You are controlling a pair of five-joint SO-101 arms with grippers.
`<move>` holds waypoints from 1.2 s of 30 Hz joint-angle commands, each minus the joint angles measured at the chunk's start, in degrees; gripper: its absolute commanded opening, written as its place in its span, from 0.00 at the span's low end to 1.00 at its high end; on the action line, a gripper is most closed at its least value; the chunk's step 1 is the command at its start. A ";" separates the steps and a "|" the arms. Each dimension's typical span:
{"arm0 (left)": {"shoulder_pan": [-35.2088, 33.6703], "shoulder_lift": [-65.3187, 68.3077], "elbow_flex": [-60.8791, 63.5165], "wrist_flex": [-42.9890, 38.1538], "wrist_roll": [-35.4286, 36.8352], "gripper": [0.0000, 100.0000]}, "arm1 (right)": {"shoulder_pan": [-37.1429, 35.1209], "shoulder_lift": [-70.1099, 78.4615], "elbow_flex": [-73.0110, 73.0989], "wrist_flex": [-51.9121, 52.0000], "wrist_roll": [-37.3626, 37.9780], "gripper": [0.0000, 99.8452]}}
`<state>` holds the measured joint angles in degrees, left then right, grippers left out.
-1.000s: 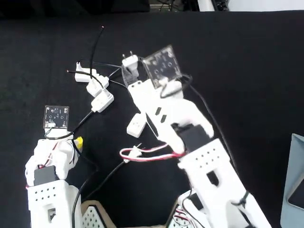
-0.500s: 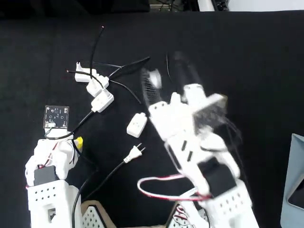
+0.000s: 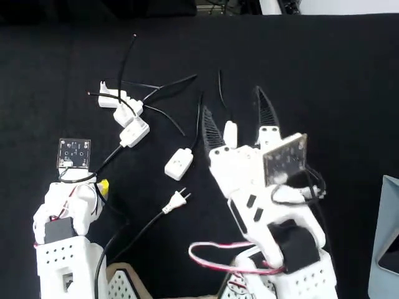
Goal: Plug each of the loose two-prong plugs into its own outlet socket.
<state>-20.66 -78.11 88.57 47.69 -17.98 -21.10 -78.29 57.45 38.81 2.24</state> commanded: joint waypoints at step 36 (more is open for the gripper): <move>-0.04 -0.62 0.04 0.44 -0.97 0.24 | 10.73 73.36 -13.93 17.85 30.15 0.32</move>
<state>-20.66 -78.11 89.10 47.69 -18.42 -11.34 -7.69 43.65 60.09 31.87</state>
